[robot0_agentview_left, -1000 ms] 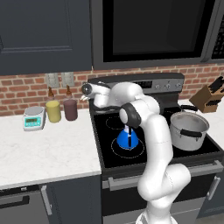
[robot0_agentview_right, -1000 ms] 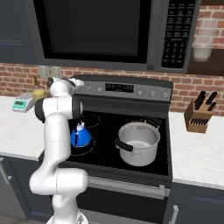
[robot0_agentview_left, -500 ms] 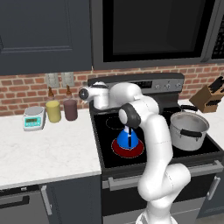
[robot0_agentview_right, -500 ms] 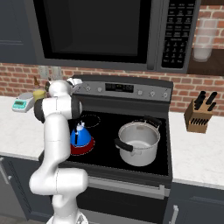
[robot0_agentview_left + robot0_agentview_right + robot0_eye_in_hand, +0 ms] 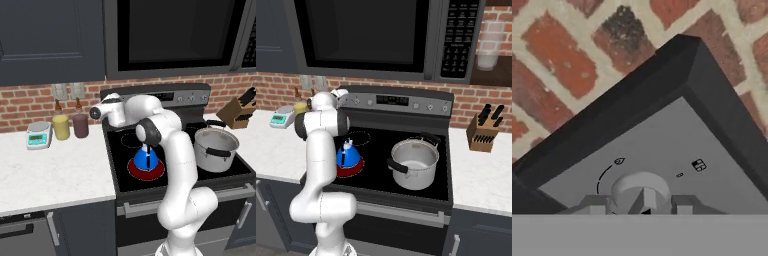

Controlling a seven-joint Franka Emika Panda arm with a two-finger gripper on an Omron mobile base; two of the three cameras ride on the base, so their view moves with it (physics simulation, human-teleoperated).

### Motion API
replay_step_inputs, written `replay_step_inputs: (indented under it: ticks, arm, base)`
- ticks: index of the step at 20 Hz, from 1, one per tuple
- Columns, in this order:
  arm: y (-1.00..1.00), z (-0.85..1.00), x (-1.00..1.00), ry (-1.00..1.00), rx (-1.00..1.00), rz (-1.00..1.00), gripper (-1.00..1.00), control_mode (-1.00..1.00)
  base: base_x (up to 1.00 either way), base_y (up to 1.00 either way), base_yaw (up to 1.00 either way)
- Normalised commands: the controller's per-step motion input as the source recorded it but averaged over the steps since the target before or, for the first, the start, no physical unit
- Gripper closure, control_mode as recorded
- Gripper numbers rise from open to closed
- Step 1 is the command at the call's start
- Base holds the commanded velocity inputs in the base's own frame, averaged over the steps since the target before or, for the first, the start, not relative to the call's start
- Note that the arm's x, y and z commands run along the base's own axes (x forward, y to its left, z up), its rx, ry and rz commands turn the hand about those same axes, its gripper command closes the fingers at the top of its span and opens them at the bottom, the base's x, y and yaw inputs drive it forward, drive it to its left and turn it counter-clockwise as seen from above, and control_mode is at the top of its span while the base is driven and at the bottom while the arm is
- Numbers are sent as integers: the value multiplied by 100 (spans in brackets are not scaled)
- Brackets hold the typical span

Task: Pick the kettle from the counter and place it on a stove burner. Then turn the burner on.

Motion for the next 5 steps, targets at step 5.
replay_step_inputs:
  ticks: [5]
  arm:
    - [2,0,0,1,-1,0,100,-100]
  base:
    - [0,0,0]
